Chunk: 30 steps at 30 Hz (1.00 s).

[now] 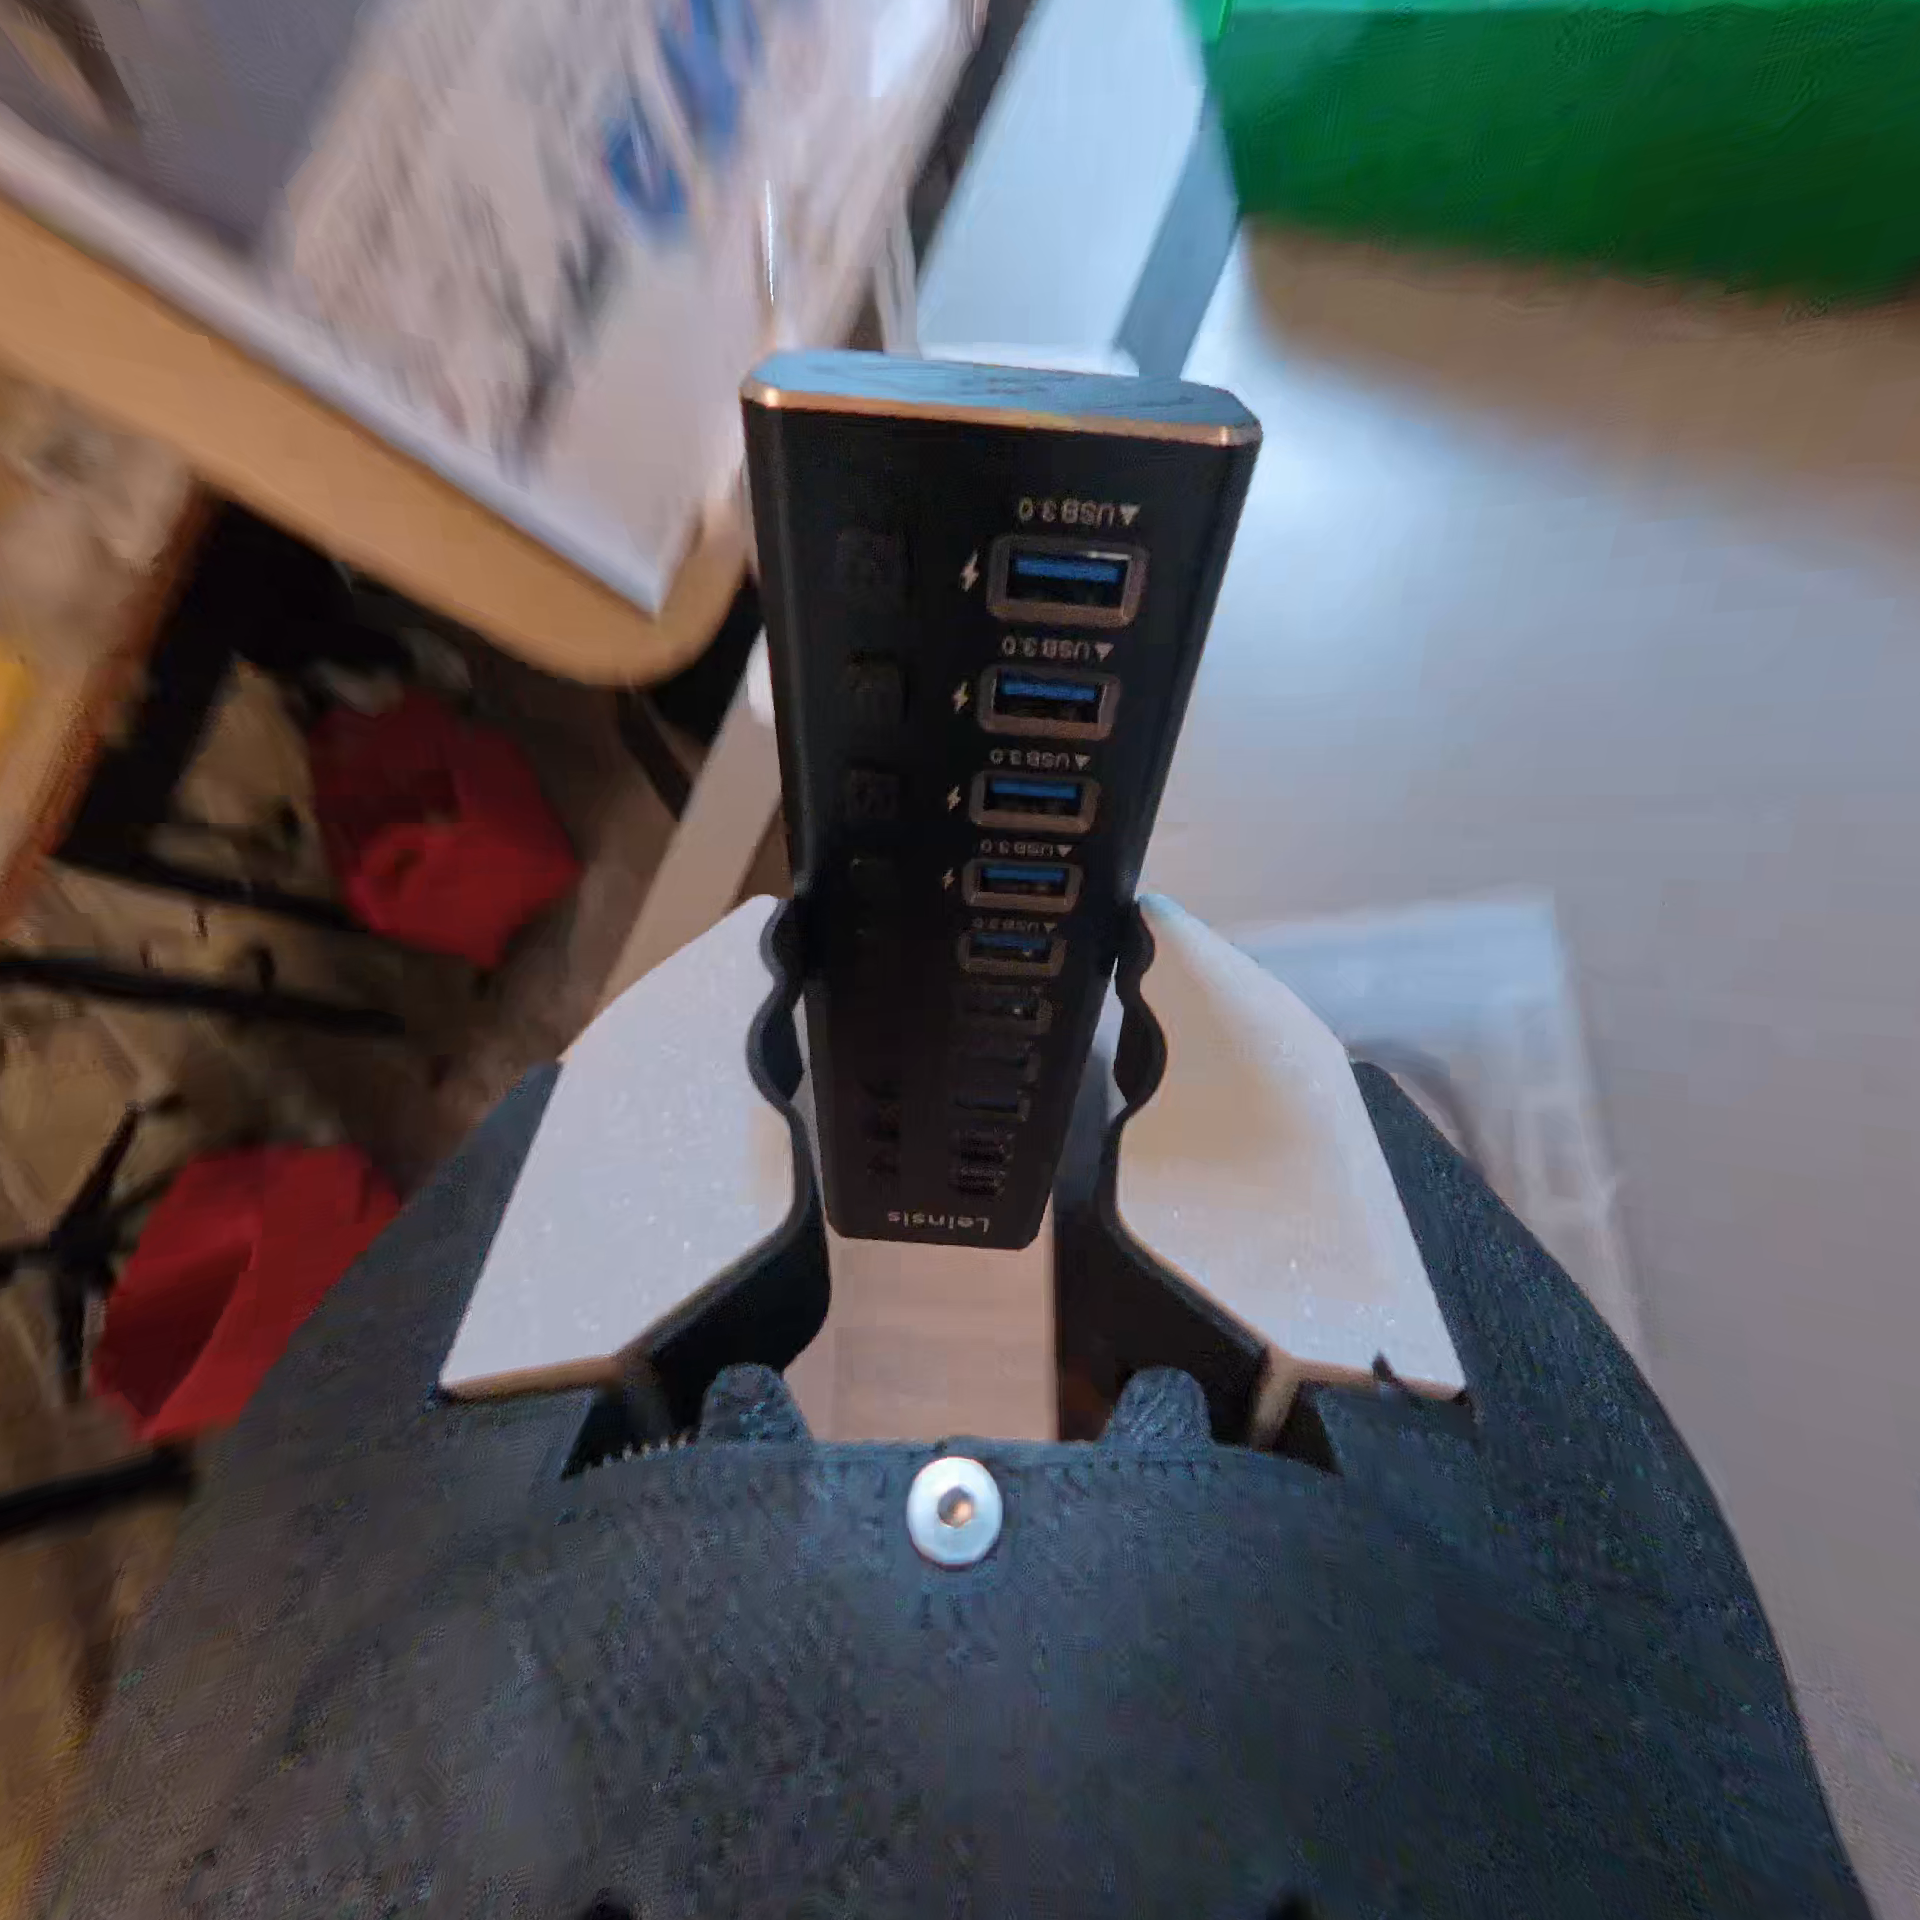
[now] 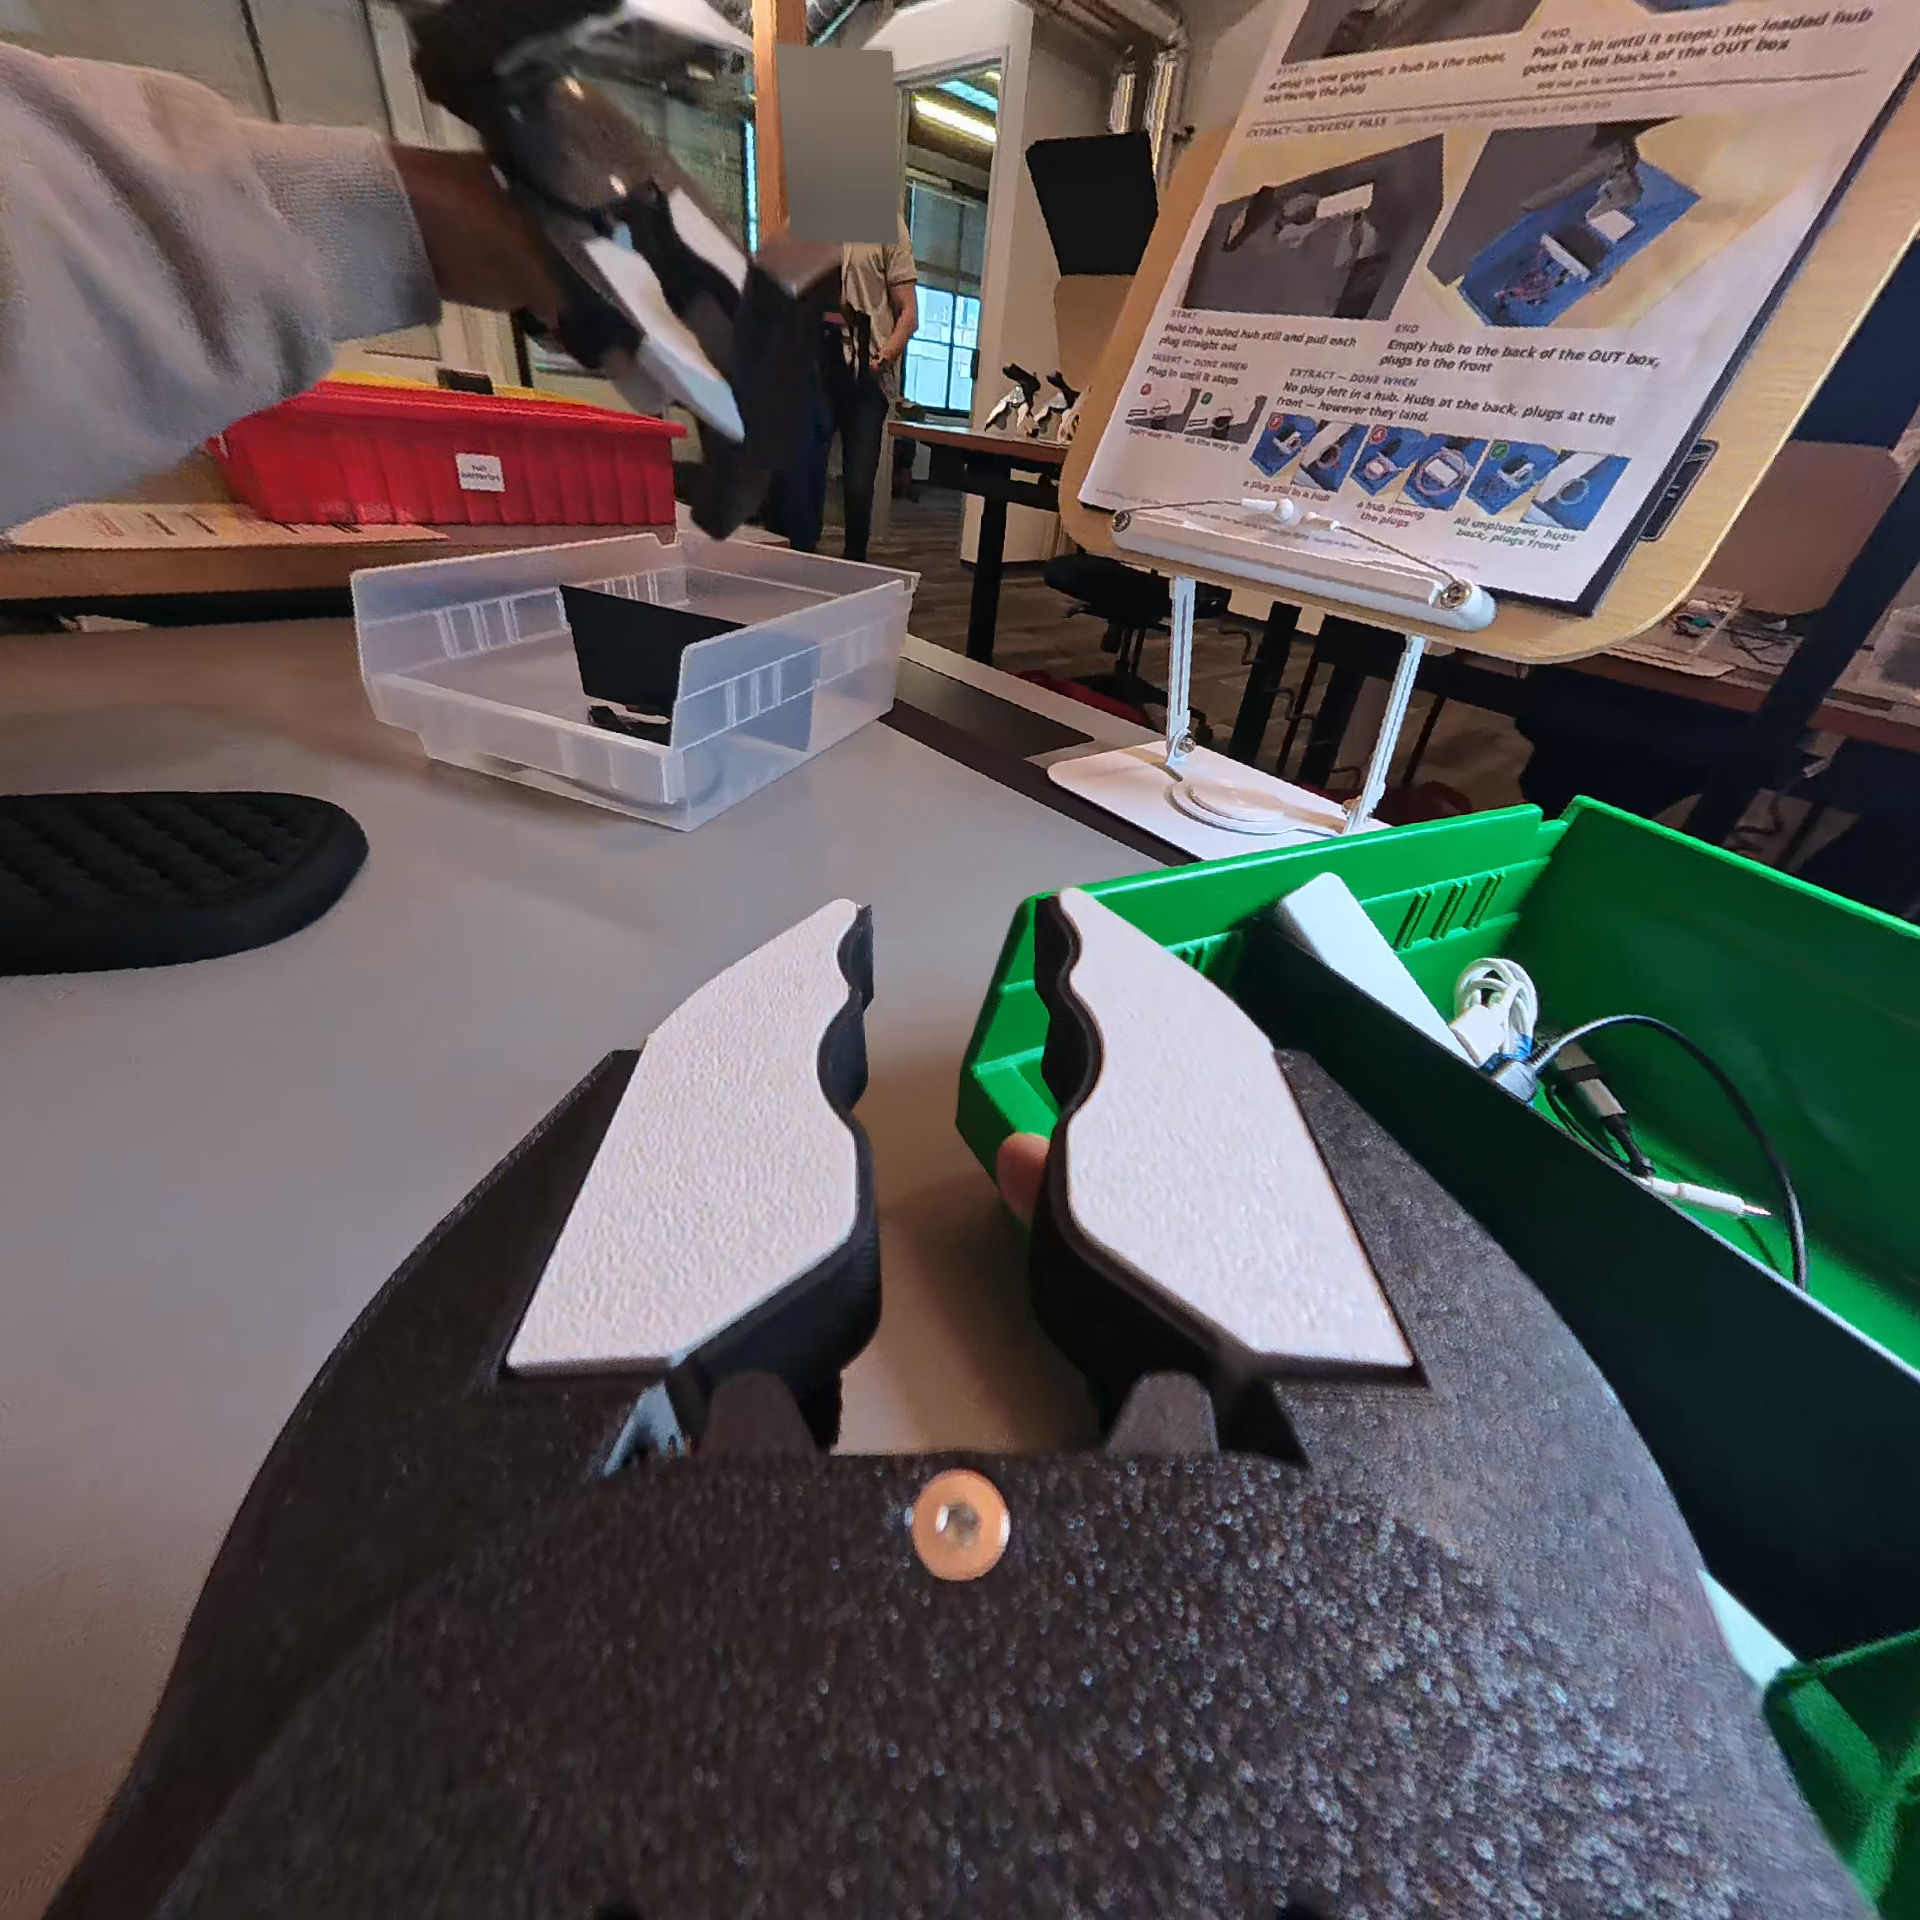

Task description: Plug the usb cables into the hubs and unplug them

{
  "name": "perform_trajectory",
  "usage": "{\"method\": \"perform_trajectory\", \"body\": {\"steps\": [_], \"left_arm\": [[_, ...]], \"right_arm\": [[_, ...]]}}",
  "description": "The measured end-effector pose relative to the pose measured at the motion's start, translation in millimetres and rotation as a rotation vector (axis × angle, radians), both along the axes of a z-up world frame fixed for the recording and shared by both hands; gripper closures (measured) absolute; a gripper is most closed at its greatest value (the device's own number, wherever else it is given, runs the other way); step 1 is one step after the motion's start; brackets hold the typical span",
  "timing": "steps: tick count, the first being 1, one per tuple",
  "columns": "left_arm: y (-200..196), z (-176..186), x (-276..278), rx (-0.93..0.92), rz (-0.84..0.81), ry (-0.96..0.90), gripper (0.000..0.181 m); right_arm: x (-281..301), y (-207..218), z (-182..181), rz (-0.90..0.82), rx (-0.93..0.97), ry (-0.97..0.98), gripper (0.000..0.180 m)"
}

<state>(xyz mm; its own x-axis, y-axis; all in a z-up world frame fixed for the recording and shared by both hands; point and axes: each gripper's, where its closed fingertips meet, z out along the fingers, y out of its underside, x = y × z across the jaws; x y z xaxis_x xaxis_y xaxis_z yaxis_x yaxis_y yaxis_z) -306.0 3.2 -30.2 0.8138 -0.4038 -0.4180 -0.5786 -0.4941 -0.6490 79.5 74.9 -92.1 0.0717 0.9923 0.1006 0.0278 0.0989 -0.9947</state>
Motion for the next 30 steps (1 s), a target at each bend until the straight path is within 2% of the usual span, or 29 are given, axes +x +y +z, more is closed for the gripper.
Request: {"method": "perform_trajectory", "body": {"steps": [3, 5, 7, 10, 12, 15, 19, 22, 26, 30], "left_arm": [[-3, 37, 83, 0.269, -0.087, -0.137, 0.121], [-12, 43, 144, 0.398, -0.155, -0.297, 0.121], [-24, 34, 203, 0.467, -0.233, -0.472, 0.121], [-31, 9, 272, 0.48, -0.331, -0.729, 0.122], [-32, -5, 307, 0.421, -0.393, -0.911, 0.122], [-30, -20, 337, 0.337, -0.419, -1.048, 0.122], [-29, -41, 363, 0.263, -0.413, -1.064, 0.122], [-29, -49, 371, 0.268, -0.403, -1.013, 0.122], [-34, -51, 375, 0.289, -0.405, -0.953, 0.119], [-42, -45, 381, 0.331, -0.466, -0.908, 0.11]], "right_arm": [[-3, -10, 0, 0.039, -0.059, 0.001, 0.149], [-7, -22, -2, 0.085, -0.09, -0.008, 0.146], [-13, -38, -7, 0.143, -0.076, -0.033, 0.141], [-22, -67, -15, 0.229, -0.041, -0.066, 0.133], [-30, -84, -23, 0.268, 0.002, -0.099, 0.124], [-43, -112, -32, 0.366, -0.024, -0.139, 0.109], [-60, -133, -35, 0.439, -0.131, -0.148, 0.1], [-63, -139, -39, 0.485, -0.142, -0.145, 0.109], [-47, -146, -41, 0.632, -0.233, -0.162, 0.112], [-25, -164, -32, 0.846, -0.427, -0.161, 0.112]]}}
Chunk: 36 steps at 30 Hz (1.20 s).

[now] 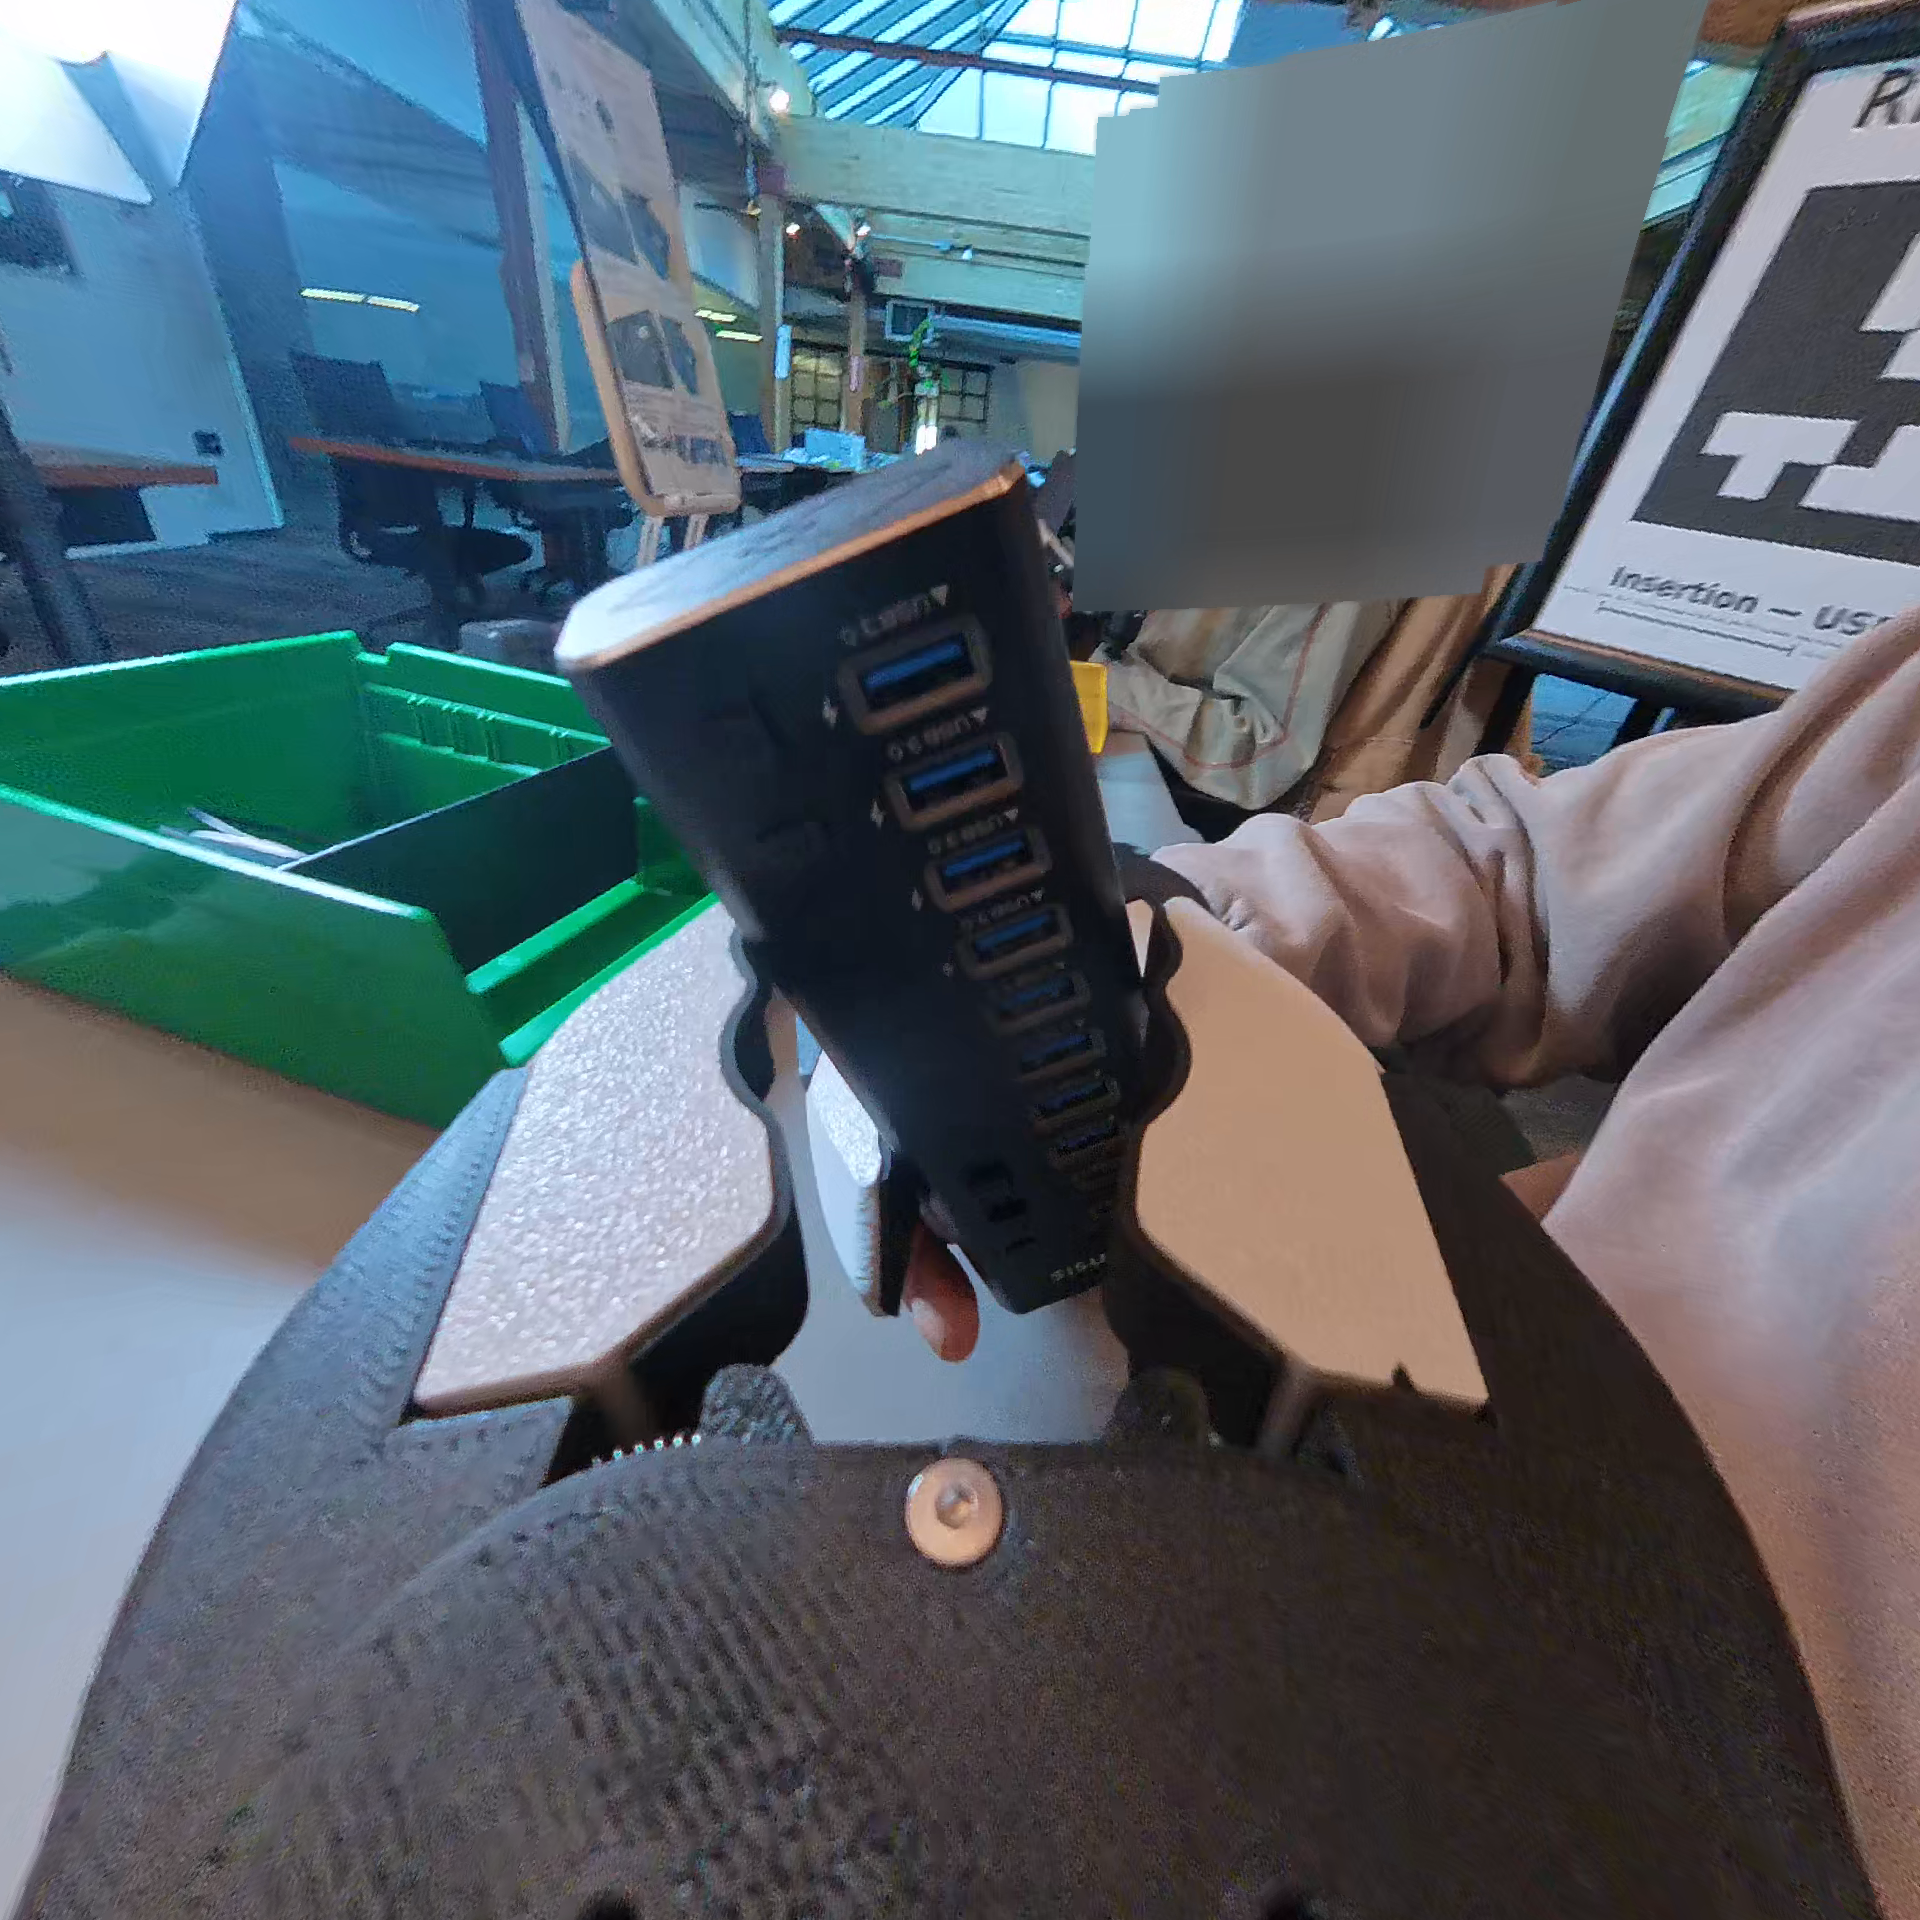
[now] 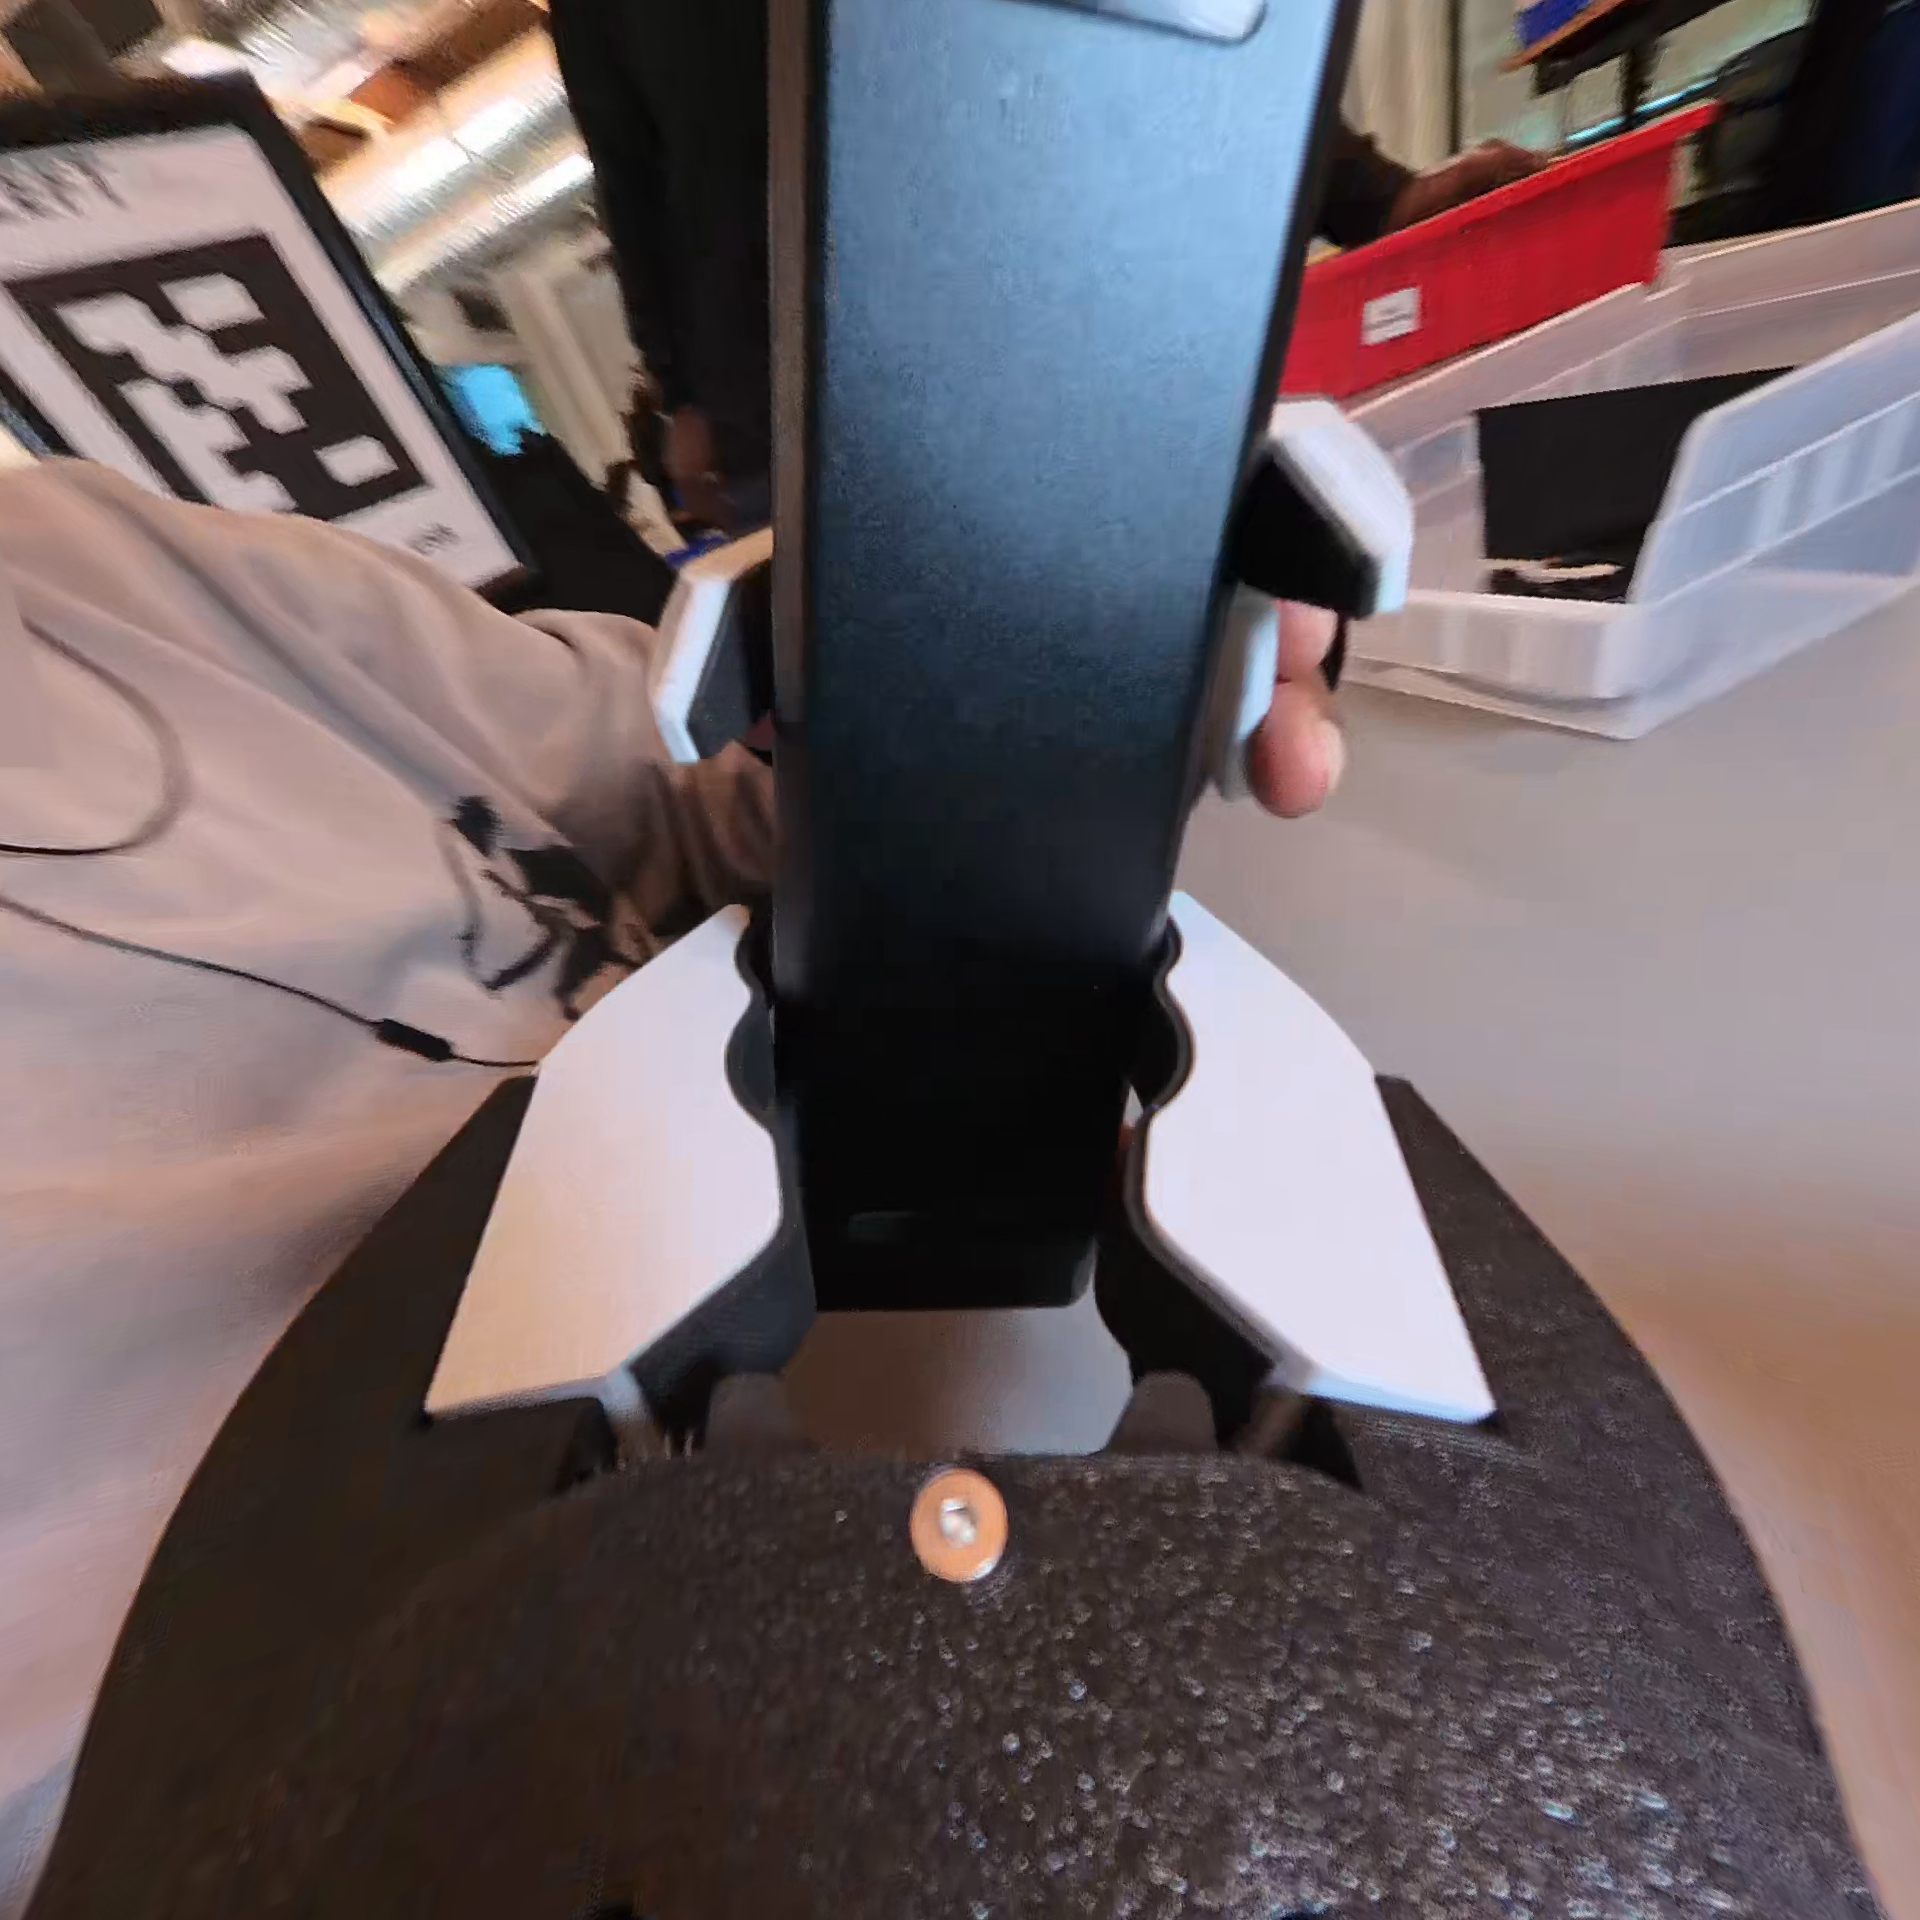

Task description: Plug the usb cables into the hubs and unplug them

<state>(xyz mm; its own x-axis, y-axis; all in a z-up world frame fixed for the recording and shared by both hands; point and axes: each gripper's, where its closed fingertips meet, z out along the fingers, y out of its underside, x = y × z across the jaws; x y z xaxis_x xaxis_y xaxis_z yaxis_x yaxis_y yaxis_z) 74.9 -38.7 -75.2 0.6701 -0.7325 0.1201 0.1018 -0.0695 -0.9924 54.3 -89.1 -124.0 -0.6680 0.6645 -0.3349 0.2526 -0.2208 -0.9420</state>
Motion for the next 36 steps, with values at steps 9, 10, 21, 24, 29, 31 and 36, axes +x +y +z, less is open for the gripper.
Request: {"method": "perform_trajectory", "body": {"steps": [9, 10, 21, 24, 29, 31, 36], "left_arm": [[-20, 13, 9, 0.099, -0.14, -0.053, 0.114], [-19, 13, 8, 0.094, -0.14, -0.057, 0.114], [-18, 16, -2, 0.127, -0.117, -0.036, 0.114], [-24, 20, -10, 0.178, -0.145, -0.002, 0.115], [-48, 12, -19, 0.277, -0.256, 0.217, 0.127], [-57, -3, -21, 0.283, -0.292, 0.362, 0.139], [-53, -12, -23, 0.244, -0.26, 0.451, 0.143]], "right_arm": [[26, -21, 25, 0.274, -0.269, -0.04, 0.112], [26, -19, 25, 0.273, -0.277, -0.043, 0.112], [23, -9, 29, 0.253, -0.345, -0.072, 0.113], [24, -10, 28, 0.26, -0.346, -0.088, 0.113], [22, -15, 16, 0.268, -0.317, -0.163, 0.113], [20, -16, 3, 0.258, -0.282, -0.228, 0.114], [15, -3, 3, 0.217, -0.301, -0.247, 0.115]]}}
